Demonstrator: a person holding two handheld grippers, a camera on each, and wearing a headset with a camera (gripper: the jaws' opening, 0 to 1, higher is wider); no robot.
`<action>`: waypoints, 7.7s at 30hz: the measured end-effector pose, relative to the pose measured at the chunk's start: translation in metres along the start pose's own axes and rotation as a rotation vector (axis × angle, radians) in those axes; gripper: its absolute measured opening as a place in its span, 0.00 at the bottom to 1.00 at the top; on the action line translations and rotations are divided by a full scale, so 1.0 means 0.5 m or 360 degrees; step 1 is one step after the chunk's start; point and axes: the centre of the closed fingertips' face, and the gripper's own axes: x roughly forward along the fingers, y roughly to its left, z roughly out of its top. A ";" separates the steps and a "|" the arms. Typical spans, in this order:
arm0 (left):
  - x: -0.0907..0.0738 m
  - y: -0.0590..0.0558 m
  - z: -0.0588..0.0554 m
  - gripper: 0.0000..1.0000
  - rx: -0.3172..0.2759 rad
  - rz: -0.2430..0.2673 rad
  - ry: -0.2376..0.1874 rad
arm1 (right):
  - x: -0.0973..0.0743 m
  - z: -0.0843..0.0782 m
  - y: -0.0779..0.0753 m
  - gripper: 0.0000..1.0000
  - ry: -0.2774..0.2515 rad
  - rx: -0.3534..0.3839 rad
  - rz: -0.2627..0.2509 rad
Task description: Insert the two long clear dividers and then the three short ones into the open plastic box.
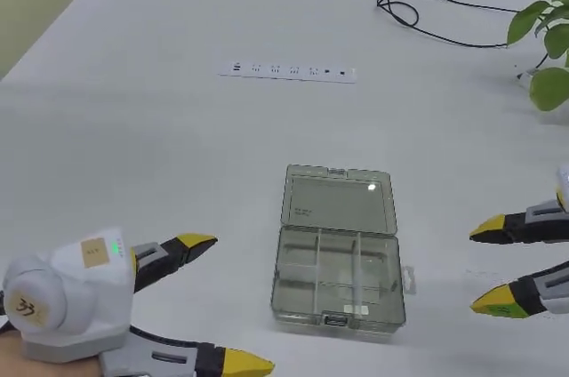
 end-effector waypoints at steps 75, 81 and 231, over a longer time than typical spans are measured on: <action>-0.019 -0.004 0.001 0.98 0.0018 0.0017 0.0007 | 0.027 -0.044 -0.021 0.32 0.0408 -0.0518 -0.0131; -0.011 0.002 0.029 0.97 0.0041 0.0004 -0.0011 | 0.003 0.039 -0.001 0.32 0.0342 -0.0561 -0.0213; 0.074 -0.211 0.225 0.03 0.0191 -0.0763 -0.0409 | -0.067 0.345 0.234 0.02 0.0005 -0.0376 0.0429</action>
